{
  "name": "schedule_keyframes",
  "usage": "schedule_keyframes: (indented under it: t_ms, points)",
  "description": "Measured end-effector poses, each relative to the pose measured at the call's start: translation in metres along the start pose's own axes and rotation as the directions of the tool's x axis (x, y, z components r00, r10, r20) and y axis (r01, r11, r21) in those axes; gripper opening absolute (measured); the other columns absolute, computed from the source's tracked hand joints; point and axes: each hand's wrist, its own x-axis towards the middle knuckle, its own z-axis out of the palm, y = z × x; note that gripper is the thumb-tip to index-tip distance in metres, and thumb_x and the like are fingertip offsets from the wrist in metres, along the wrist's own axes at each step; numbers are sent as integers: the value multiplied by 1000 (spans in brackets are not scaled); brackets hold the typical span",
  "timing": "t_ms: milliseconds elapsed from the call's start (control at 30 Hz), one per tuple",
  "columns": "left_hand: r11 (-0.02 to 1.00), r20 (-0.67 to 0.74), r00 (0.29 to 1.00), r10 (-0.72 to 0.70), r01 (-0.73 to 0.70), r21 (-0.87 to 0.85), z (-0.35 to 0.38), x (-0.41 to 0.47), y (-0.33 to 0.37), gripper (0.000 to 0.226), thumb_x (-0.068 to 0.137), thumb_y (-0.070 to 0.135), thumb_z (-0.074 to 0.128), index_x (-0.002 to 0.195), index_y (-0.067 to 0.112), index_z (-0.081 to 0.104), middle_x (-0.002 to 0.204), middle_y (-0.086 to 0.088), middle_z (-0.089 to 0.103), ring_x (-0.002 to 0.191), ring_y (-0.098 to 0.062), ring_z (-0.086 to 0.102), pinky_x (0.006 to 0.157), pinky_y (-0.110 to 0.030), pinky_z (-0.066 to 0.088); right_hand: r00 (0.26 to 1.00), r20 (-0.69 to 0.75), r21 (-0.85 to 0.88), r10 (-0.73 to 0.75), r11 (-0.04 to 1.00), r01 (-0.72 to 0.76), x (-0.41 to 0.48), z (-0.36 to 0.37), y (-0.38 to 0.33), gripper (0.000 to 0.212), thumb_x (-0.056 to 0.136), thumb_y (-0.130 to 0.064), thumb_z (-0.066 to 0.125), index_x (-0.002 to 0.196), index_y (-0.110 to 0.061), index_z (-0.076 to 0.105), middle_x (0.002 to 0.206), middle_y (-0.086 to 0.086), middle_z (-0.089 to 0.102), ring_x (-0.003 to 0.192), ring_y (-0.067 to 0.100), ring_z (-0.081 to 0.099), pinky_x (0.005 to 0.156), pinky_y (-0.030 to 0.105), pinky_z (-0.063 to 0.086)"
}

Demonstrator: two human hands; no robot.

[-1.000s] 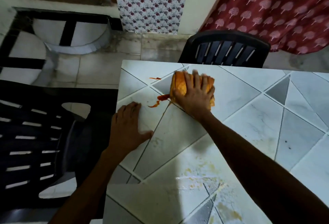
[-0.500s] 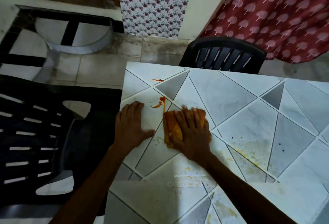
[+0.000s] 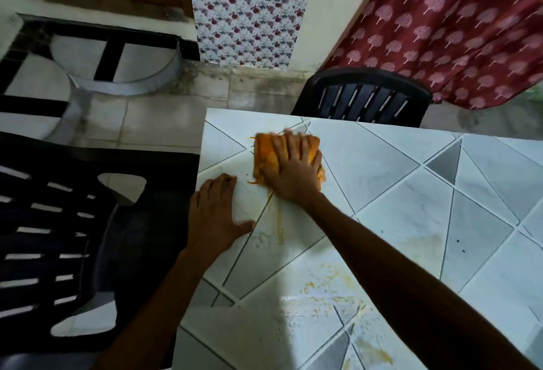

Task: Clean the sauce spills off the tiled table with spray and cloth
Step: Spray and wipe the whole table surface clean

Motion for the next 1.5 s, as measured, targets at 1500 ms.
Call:
schedule_keyframes:
  t_ms: [1500]
  points:
    - [978,86,975,205,-202,-47,-17,9,-25,88,75,68,52,143,13,48,150,-5,45,130,-36,46,100,-51,41,998,-53,-81,25,996,-29,-188,39,-7,75,93,-68,38,159,-40,14,169,-8,9,156,27,7,115,60,24]
